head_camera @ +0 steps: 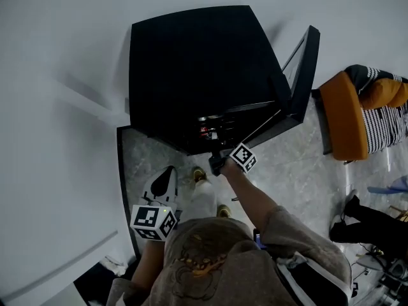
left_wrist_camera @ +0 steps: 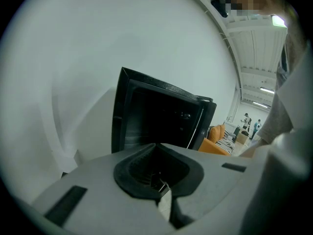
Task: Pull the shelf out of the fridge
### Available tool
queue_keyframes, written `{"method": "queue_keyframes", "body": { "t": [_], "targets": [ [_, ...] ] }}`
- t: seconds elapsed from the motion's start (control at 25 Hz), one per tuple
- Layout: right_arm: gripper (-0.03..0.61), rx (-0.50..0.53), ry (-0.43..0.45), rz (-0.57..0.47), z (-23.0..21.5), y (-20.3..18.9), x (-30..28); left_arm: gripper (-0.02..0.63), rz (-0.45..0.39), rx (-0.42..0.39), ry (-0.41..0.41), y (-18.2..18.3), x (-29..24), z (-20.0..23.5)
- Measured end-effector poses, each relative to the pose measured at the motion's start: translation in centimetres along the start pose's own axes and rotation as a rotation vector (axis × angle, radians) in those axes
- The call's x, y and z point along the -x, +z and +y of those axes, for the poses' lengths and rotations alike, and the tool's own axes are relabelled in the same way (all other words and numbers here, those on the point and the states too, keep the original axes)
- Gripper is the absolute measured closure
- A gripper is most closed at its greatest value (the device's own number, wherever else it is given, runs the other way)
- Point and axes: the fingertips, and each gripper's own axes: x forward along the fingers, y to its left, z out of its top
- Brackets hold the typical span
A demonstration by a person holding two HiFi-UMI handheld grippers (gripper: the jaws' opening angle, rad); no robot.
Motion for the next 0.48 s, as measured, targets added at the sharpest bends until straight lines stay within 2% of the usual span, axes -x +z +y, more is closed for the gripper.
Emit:
{"method": "queue_keyframes", "body": {
  "t": [0.08, 0.48],
  "targets": [
    [0.478, -0.019, 0.006, 0.004, -0.5, -0.2, -0.6, 0.607, 0.008, 0.004, 0.01, -0.3, 0.1, 0.4],
    [0.463, -0.059, 0.006, -0.007, -2.0, 0.1, -4.0, 0.607, 0.035, 0.006, 0.03, -0.9, 0.1, 1.6]
  ]
}}
